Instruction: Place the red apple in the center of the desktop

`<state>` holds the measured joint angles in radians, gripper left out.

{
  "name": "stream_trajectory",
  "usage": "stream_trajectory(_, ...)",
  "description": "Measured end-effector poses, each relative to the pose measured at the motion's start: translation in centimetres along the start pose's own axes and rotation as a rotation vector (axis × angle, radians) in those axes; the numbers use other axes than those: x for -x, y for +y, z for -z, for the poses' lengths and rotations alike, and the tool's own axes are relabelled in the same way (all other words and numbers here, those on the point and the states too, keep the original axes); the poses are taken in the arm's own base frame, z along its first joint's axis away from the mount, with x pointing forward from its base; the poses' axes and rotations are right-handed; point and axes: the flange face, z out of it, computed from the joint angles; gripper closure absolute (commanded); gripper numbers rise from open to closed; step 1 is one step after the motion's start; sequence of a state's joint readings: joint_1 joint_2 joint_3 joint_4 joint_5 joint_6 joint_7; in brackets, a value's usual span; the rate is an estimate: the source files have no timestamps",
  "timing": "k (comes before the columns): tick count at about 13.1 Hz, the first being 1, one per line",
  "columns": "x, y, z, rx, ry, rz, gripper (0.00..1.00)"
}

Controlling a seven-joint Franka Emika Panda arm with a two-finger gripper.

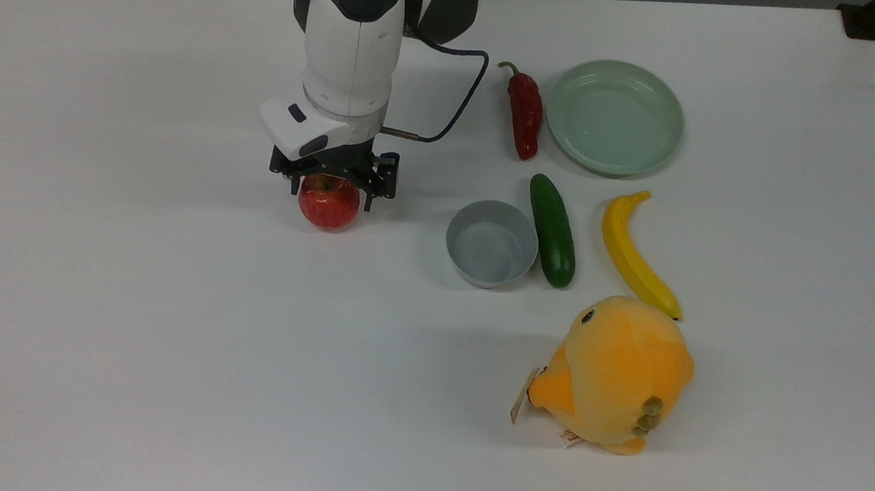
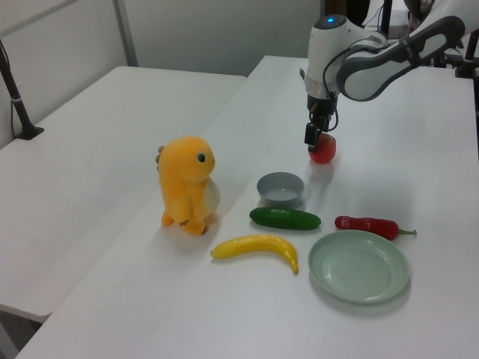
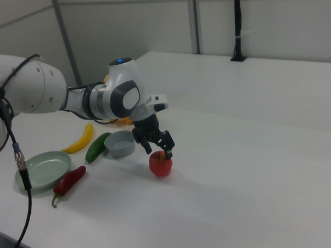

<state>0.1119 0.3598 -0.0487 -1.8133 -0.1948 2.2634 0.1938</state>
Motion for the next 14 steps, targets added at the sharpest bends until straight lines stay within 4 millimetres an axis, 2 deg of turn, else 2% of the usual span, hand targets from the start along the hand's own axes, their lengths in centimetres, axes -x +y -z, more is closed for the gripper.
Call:
stream_trajectory(2,-0.4,-0.2,0.9,-0.003,0.018,-0.008,0.00)
stream_trajectory(5,-0.1,-1.8,2.9,-0.010,-0.003,0.016,0.00)
stream_trajectory(10,2.3,-1.8,11.6,-0.027,-0.034,0.006,0.00)
stream_trajectory(12,3.5,-1.3,14.5,-0.055,-0.054,-0.011,0.00)
stream_trajectory(14,4.9,-1.8,17.0,-0.095,-0.072,-0.014,0.00)
